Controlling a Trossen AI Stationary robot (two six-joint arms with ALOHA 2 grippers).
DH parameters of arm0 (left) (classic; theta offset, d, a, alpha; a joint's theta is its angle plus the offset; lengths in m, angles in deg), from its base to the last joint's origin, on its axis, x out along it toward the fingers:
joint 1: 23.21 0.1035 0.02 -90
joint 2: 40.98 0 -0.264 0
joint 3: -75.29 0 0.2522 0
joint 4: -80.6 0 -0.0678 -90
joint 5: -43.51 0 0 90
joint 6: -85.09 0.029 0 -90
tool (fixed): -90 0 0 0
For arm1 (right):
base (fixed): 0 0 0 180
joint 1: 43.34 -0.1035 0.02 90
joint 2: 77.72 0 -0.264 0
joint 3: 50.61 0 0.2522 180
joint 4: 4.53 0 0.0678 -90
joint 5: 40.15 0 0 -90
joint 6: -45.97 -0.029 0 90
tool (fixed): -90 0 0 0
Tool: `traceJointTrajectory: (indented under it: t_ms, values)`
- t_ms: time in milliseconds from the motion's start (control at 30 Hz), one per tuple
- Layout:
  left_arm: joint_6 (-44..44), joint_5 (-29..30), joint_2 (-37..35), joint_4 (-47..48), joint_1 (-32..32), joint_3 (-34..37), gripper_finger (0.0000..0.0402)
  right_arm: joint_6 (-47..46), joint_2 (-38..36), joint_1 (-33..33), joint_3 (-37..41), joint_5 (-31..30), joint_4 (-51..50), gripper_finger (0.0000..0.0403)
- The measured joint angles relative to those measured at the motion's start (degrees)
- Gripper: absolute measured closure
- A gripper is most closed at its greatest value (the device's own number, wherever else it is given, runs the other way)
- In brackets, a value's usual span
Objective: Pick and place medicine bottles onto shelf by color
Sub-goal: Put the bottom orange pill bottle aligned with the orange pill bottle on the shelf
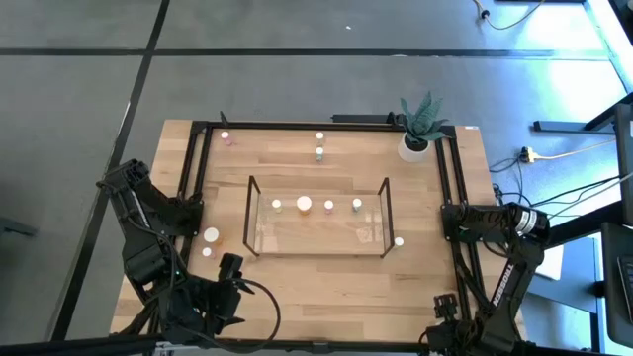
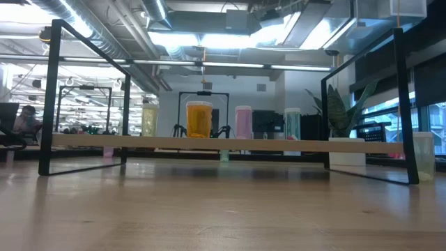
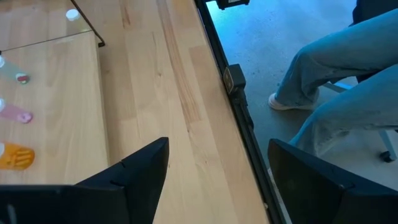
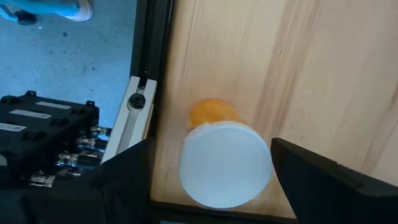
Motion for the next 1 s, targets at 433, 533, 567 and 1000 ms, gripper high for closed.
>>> traceJointTrajectory:
  t_ms: [433, 533, 567, 1000]
  values:
    - [-0.01, -0.47, 0.0, -0.02, 0.0, 0.0, 0.0134, 0.04, 0.05, 0.0, 0.0, 0.0, 0.64, 0.0082]
    - [-0.01, -0.47, 0.0, 0.0, 0.0, 0.0, 0.0134, 0.07, 0.05, 0.0, 0.0, -0.01, 0.97, 0.0082]
    - [-0.02, -0.47, 0.0, -0.01, 0.0, 0.0, 0.0134, 0.09, 0.05, 0.0, 0.0, -0.02, 1.25, 0.0082]
    - [-0.05, -0.47, 0.0, -0.02, 0.0, 0.0, 0.0134, 0.02, 0.09, 0.0, 0.0, -1.38, 0.74, 0.0103]
